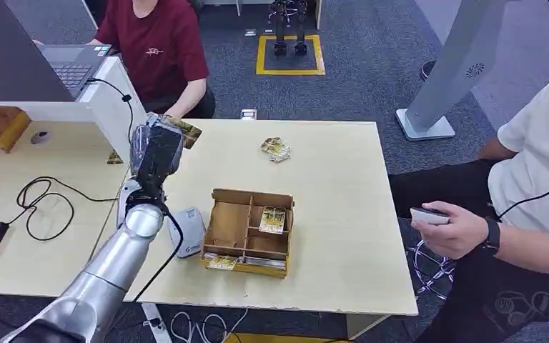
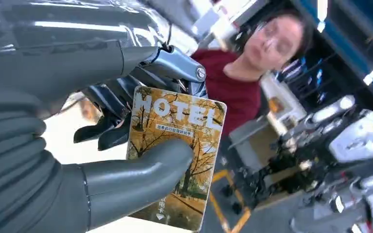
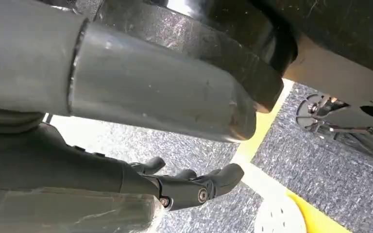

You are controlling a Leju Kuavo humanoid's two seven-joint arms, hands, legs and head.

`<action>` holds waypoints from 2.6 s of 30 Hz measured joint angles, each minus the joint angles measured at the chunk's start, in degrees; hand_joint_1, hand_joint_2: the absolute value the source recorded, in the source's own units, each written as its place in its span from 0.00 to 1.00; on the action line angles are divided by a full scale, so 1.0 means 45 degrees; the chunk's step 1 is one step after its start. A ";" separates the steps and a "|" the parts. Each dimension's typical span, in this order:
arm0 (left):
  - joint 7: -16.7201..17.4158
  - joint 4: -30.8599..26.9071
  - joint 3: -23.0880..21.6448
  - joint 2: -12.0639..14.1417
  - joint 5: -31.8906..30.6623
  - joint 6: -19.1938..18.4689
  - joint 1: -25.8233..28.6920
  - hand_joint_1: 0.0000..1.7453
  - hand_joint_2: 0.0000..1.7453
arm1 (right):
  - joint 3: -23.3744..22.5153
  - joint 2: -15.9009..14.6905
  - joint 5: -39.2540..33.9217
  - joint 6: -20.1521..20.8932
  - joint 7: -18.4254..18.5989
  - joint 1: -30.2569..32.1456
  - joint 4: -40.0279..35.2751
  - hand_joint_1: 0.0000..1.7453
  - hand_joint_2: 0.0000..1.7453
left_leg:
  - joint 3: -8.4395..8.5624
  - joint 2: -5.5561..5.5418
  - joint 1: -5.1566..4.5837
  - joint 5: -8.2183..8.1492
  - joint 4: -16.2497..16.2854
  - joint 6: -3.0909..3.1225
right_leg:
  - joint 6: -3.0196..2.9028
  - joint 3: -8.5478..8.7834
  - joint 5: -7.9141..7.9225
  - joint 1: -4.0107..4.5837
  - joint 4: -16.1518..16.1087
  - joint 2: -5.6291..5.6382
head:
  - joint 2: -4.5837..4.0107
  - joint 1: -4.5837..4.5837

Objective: Pass the card to the sensor for recognition and then transmit it.

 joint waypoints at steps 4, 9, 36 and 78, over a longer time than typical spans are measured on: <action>-0.0058 0.0165 -0.0005 0.0058 -0.0673 0.0548 -0.0178 1.00 1.00 | 0.0116 0.0000 0.0015 0.0078 0.0000 -0.0041 0.0000 0.00 0.00 | -0.0003 -0.0002 0.0000 0.0000 0.0000 0.0000 | 0.0000 -0.0001 0.0000 0.0000 0.0000 0.0000 | 0.0000 0.0005; 0.0214 0.0710 0.0000 0.0204 -0.1813 0.1133 -0.0455 1.00 1.00 | 0.0340 0.0000 0.0010 0.0112 0.0000 -0.0052 -0.0005 0.00 0.00 | -0.0004 -0.0002 0.0000 0.0000 0.0000 0.0000 | 0.0000 -0.0002 0.0000 0.0000 0.0000 0.0001 | 0.0000 0.0000; 0.0476 0.2196 0.0170 0.0554 -0.3241 0.2163 -0.0660 1.00 1.00 | 0.0937 0.0000 -0.0141 0.0131 0.0034 -0.0107 -0.0010 0.00 0.00 | -0.0008 -0.0003 0.0000 0.0006 0.0000 -0.0008 | 0.0000 -0.0005 0.0000 0.0000 0.0002 0.0001 | 0.0000 0.0005; -0.3891 -0.7111 -0.1389 0.4605 -0.2673 -0.3379 0.6506 0.00 1.00 | 0.1243 -0.0097 -0.1647 0.0000 -0.0369 0.0386 -0.0029 0.00 0.00 | -0.0063 0.0029 0.0002 -0.0006 -0.0014 -0.0007 | 0.0001 -0.0069 -0.0009 0.0000 0.0003 0.0030 | 0.0000 0.0000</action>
